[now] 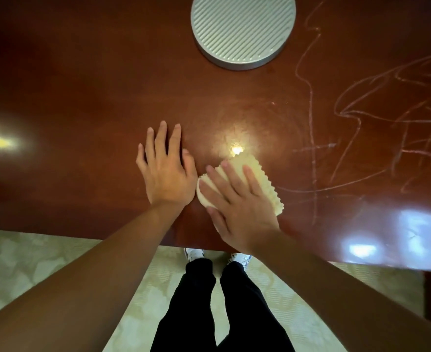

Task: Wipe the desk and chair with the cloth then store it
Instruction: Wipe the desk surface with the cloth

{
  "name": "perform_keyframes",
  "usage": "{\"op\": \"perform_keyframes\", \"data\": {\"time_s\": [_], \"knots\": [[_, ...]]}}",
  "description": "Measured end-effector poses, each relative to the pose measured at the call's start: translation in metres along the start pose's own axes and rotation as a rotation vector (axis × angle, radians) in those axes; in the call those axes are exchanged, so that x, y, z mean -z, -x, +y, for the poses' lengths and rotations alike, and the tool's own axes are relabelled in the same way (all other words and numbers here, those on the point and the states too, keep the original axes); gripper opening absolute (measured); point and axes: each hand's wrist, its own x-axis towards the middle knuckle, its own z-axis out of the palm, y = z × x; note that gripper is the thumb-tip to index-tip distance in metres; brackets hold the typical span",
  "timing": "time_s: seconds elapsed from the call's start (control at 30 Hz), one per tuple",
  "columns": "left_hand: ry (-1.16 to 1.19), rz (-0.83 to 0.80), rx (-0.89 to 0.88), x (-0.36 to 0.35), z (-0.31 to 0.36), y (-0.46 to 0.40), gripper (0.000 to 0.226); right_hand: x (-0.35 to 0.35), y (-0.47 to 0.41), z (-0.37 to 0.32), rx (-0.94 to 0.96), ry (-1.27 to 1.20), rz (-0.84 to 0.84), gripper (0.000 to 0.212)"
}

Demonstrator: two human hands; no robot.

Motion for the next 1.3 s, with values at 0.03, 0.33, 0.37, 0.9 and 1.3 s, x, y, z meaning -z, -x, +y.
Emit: {"op": "perform_keyframes", "data": {"time_s": [0.03,0.33,0.37,0.9,1.3], "knots": [[0.004,0.002,-0.003,0.000,0.000,0.000,0.052,0.001,0.000,0.004,0.021,0.006,-0.008,0.054],[-0.022,-0.004,-0.017,0.001,0.001,0.000,0.053,0.037,-0.089,0.089,-0.319,0.038,0.067,0.053],[-0.022,-0.003,-0.018,0.000,0.000,0.000,0.053,0.039,-0.095,0.089,-0.342,0.030,0.068,0.053],[-0.007,-0.055,-0.009,0.003,0.001,-0.001,0.052,0.013,-0.002,0.047,-0.419,0.031,0.030,0.055],[-0.041,-0.046,-0.090,0.003,0.003,0.002,0.051,0.012,-0.031,0.038,-0.504,0.006,0.136,0.054]]}}
